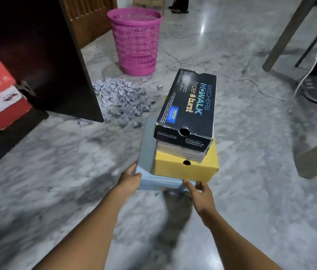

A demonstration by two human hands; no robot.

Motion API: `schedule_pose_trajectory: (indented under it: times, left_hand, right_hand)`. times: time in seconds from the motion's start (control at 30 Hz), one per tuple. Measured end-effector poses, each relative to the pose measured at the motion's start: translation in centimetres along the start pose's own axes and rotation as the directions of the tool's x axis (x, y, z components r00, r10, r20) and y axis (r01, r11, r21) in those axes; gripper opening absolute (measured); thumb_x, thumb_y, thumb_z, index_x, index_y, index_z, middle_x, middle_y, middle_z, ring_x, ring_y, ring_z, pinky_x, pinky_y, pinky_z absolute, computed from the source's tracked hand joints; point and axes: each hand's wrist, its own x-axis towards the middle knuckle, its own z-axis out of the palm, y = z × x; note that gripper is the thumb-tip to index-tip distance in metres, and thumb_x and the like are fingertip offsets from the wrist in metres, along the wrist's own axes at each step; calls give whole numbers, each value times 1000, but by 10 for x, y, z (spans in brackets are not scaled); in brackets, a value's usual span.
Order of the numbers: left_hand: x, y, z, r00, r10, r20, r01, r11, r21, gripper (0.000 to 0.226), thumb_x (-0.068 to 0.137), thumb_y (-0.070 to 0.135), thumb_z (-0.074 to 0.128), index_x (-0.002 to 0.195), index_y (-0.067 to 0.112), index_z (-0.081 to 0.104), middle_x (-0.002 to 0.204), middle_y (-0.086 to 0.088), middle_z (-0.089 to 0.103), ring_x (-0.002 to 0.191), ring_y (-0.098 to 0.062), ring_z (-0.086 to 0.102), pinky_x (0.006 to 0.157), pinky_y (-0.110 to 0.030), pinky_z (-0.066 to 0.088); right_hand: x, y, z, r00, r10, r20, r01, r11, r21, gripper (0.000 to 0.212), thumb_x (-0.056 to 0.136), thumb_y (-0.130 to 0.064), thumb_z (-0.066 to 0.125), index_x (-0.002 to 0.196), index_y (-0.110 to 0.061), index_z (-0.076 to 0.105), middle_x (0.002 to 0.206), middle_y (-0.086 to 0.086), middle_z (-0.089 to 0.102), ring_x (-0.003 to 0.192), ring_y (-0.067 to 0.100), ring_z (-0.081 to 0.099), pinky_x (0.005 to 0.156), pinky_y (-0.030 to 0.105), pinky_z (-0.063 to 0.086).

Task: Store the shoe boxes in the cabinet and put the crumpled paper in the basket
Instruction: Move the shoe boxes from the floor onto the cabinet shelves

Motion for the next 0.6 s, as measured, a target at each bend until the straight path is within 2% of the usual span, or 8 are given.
schedule_pose_trajectory:
  times: [0.23,0.3,0.37,0.43,0.5,0.53,0.6]
  left_hand:
    - [-32,-32,-46,986,-119,-119,100,983,-152,48,102,13,45,144,36,41,119,7,48,106,-19,48,89,-37,45]
    - [-34,-35,-54,974,-169,-152,145,977,-158,48,101,13,46,142,37,44,120,3,53,107,-23,53,89,-38,46]
    - [-36,-32,-57,967,-164,-195,148,984,-96,46,95,8,47,133,34,52,115,-3,60,103,-27,59,78,-34,51]
    - [-35,-23,-59,958,-104,-268,132,987,87,43,86,9,48,123,27,61,117,-8,63,103,-31,60,71,-34,56]
    - [-33,-9,-62,935,-42,-352,159,937,310,42,84,17,51,122,29,63,130,-14,55,117,-36,53,84,-35,54]
    - [-34,2,-64,920,-21,-391,161,930,329,41,86,19,52,125,28,62,134,-15,52,122,-37,49,90,-35,50]
    - [-35,29,-69,890,27,-455,72,977,199,33,89,25,54,120,22,64,131,-13,56,121,-36,50,94,-35,46]
  right_hand:
    - [-21,-7,40,988,-5,157,20,996,-90,36,83,-43,73,104,-17,60,100,2,64,87,22,62,81,38,51]
    - [-22,-7,43,981,-9,195,34,992,-125,34,85,-45,69,105,-19,60,103,2,64,89,21,61,85,40,52]
    - [-22,-6,39,974,-16,224,43,992,-116,29,92,-48,56,110,-25,58,112,1,64,102,22,61,95,46,50]
    - [-23,-8,30,983,-31,179,41,998,-54,24,99,-43,39,112,-30,54,118,5,63,107,23,60,91,44,49]
    - [-22,-17,17,998,-47,45,46,999,19,29,101,-33,30,118,-28,53,120,8,63,110,25,58,82,39,47]
    - [-22,-26,10,998,-62,-32,63,998,30,34,99,-35,28,119,-28,54,122,9,63,113,26,57,86,40,47]
    - [-24,-54,0,977,-149,-154,153,988,15,52,86,-53,28,119,-28,59,127,5,63,119,24,57,102,45,44]
